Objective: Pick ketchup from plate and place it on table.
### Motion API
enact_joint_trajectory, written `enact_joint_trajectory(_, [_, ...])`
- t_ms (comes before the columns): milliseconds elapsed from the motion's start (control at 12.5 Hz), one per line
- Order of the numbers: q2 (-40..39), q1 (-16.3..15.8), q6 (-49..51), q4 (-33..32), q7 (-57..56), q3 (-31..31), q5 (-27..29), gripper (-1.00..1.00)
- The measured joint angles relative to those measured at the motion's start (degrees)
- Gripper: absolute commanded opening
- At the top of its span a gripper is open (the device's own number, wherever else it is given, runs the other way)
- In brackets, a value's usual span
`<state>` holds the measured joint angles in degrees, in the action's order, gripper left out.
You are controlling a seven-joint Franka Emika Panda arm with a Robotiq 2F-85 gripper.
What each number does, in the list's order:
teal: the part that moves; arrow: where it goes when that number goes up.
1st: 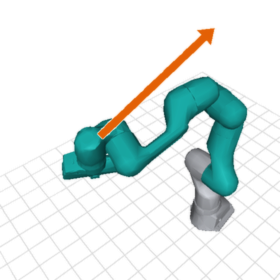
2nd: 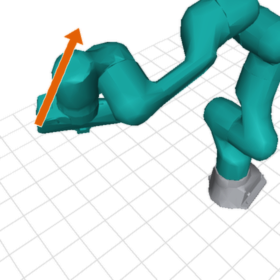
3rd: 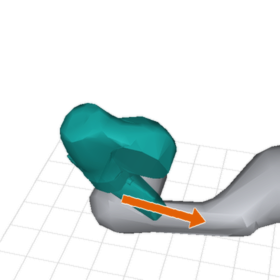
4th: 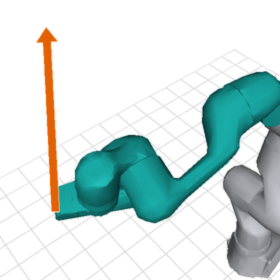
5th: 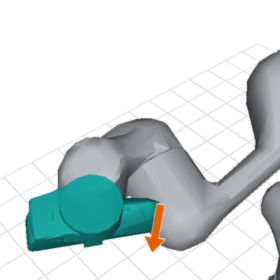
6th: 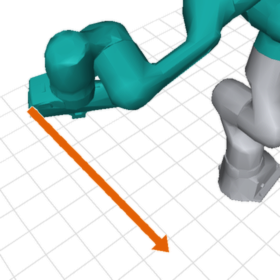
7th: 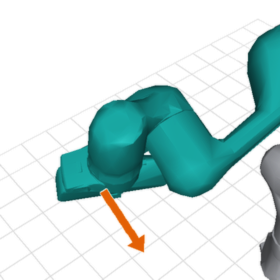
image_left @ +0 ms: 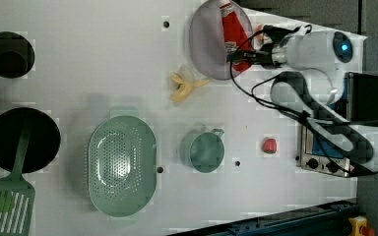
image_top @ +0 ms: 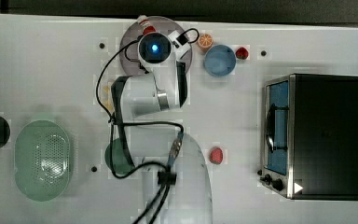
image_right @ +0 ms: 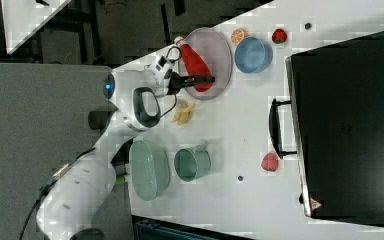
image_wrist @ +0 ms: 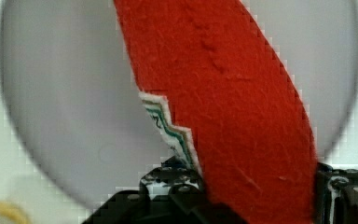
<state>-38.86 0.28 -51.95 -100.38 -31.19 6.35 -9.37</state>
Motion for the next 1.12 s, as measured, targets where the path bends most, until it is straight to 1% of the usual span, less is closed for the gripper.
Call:
enact_joint_trajectory(320, [14.6, 0.3, 14.6, -1.2, 0.2, -0.1, -0.1, 0.21])
enact_joint_trajectory(400, [18.9, 0.6, 18.5, -1.3, 0.2, -0.1, 0.8, 0.21])
enact_joint_trajectory(560, [26.8, 1.6, 25.2, -1.5, 0.3, -0.4, 5.2, 0.21])
enact_joint_trajectory(640, [30.5, 2.0, 27.8, -2.2, 0.3, -1.0, 6.4, 0.21])
enact_joint_trajectory(880, [38.5, 3.8, 30.9, -6.7, 0.3, -3.4, 8.5, 0.21])
enact_joint_trajectory(960, [40.0, 4.7, 30.7, -9.1, 0.3, -3.9, 8.8, 0.21])
enact_joint_trajectory(1120, [41.5, 5.3, 28.0, -15.8, 0.6, -6.0, 9.4, 0.21])
